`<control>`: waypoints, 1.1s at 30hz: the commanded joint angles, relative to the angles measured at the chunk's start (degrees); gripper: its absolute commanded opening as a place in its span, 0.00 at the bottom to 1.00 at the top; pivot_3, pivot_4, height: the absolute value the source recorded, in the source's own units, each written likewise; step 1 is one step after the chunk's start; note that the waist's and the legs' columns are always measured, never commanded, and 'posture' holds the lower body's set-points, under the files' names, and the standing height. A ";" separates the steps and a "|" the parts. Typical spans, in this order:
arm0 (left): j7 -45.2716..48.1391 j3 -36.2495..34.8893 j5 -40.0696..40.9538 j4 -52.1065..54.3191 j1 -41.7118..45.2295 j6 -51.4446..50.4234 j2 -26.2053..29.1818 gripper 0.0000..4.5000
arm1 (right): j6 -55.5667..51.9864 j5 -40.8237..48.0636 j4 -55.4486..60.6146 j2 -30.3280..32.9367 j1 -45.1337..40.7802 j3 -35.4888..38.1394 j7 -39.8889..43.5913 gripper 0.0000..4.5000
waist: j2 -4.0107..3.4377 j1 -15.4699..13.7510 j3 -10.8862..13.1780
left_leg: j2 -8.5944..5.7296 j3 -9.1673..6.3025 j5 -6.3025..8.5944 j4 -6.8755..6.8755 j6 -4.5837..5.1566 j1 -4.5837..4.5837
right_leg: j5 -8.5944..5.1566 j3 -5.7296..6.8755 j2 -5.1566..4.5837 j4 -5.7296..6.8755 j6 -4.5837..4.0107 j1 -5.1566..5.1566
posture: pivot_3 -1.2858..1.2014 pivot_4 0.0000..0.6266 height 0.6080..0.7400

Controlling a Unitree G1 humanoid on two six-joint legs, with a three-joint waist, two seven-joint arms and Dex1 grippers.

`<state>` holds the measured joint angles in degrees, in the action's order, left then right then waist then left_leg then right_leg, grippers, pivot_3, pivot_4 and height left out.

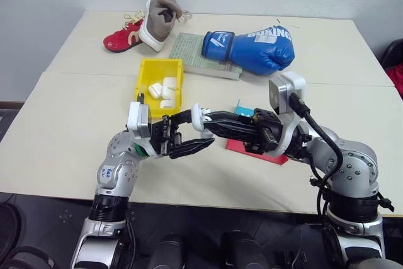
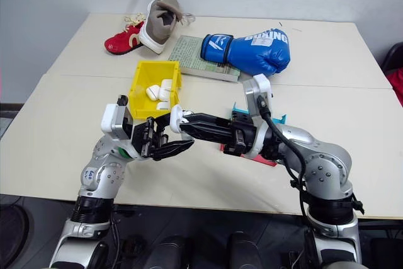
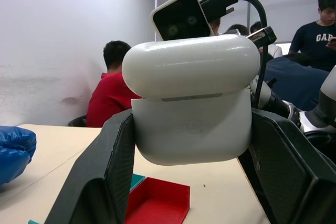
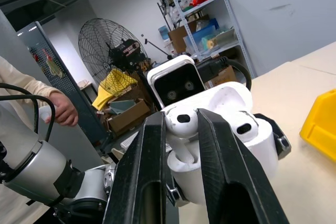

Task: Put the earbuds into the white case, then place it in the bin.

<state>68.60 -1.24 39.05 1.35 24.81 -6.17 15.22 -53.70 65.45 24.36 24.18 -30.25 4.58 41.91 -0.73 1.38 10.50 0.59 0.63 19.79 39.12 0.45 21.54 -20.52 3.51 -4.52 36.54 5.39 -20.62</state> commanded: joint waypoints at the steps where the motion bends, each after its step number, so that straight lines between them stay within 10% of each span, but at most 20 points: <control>1: -0.20 -0.33 0.10 1.97 0.39 1.38 -0.41 0.62 | 1.66 -1.58 0.21 0.54 0.85 -1.21 1.19 0.10 | 0.00 0.00 0.00 | 0.00 0.00 0.00 0.00 0.00 0.00 | 0.00 0.00 0.00 0.00 0.00 0.00 | 0.52 0.24 1.00; 7: -0.46 -0.45 -0.23 2.14 0.70 1.74 -0.83 0.62 | 2.37 -4.34 -0.38 2.33 2.69 -2.86 2.58 0.10 | 0.00 -0.02 0.00 | 0.00 0.00 0.00 -0.01 0.00 0.00 | 0.00 0.00 0.00 -0.01 0.00 0.00 | 0.52 0.24 1.00; 15: 0.53 -1.37 0.10 2.54 -0.25 0.67 0.36 0.62 | 4.11 1.91 2.74 6.00 4.23 3.95 4.40 0.67 | 0.03 -0.22 0.02 | 0.00 0.00 0.00 -0.01 0.00 0.00 | 0.00 0.00 0.00 -0.04 0.00 0.02 | 0.52 0.24 1.00; 21: 1.37 -1.81 -3.60 -0.04 -1.84 0.64 5.80 0.62 | -0.97 10.92 3.28 17.51 10.14 13.00 5.45 0.67 | 0.05 -1.34 0.03 | 0.01 0.00 0.03 -0.03 0.05 0.01 | 0.00 0.01 -0.01 -0.11 0.00 0.04 | 0.52 0.24 1.00; 31: -1.47 11.43 -22.60 -0.45 5.84 -0.28 13.15 0.62 | 11.13 -13.92 6.93 18.62 3.72 -2.27 6.07 0.01 | 0.06 -1.31 0.04 | 0.00 0.07 0.01 -0.07 0.07 0.02 | 0.00 -0.04 0.02 -0.23 0.00 0.04 | 0.52 0.24 1.00; 33: -1.31 13.10 -23.81 0.28 6.22 -0.44 13.33 0.62 | 11.58 -16.67 7.34 17.69 2.26 -5.57 5.92 0.01 | 0.06 -1.28 0.04 | 0.00 0.06 0.02 -0.14 0.06 0.04 | 0.00 -0.03 0.03 -0.21 0.00 -0.03 | 0.52 0.24 1.00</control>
<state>67.13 11.08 16.07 -1.06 30.60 -6.73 28.03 -43.49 50.59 29.42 42.01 -27.12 0.36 47.88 -0.67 0.10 10.54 0.59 0.68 19.80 38.98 0.50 21.59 -20.52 3.50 -4.49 36.35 5.39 -20.67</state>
